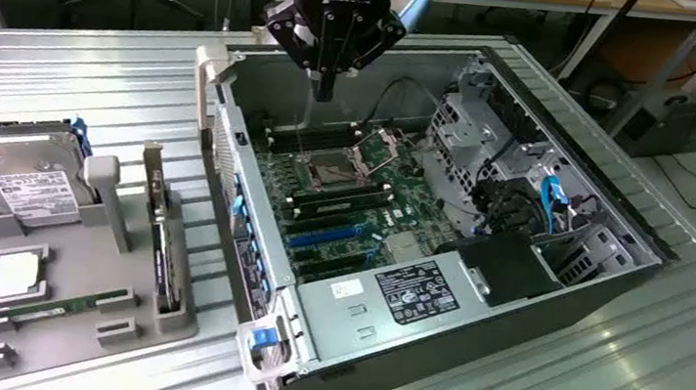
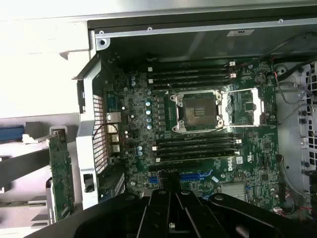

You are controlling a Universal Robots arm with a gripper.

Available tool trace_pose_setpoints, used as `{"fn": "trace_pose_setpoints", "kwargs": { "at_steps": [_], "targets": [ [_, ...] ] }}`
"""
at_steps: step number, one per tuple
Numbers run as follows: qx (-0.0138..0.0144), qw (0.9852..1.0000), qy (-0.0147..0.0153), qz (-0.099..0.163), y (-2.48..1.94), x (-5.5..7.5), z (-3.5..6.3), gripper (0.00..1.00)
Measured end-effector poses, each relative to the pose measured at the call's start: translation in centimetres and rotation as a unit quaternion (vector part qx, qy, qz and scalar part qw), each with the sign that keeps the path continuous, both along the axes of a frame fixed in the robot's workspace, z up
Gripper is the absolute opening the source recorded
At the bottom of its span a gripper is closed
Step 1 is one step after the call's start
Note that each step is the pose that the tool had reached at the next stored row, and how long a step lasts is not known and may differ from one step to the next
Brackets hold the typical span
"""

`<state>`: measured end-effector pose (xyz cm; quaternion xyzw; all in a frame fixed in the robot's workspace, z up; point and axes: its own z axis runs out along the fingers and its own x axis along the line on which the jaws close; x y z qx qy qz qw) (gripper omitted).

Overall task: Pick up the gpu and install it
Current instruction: 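Reach for the gpu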

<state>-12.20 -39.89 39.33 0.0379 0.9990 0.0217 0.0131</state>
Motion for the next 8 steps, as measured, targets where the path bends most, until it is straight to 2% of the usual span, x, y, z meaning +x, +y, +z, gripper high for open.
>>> {"fn": "trace_pose_setpoints", "kwargs": {
  "at_steps": [8],
  "targets": [
    [0.0,1.0,0.0,0.0,0.0,0.0,0.0,0.11]
  ]
}}
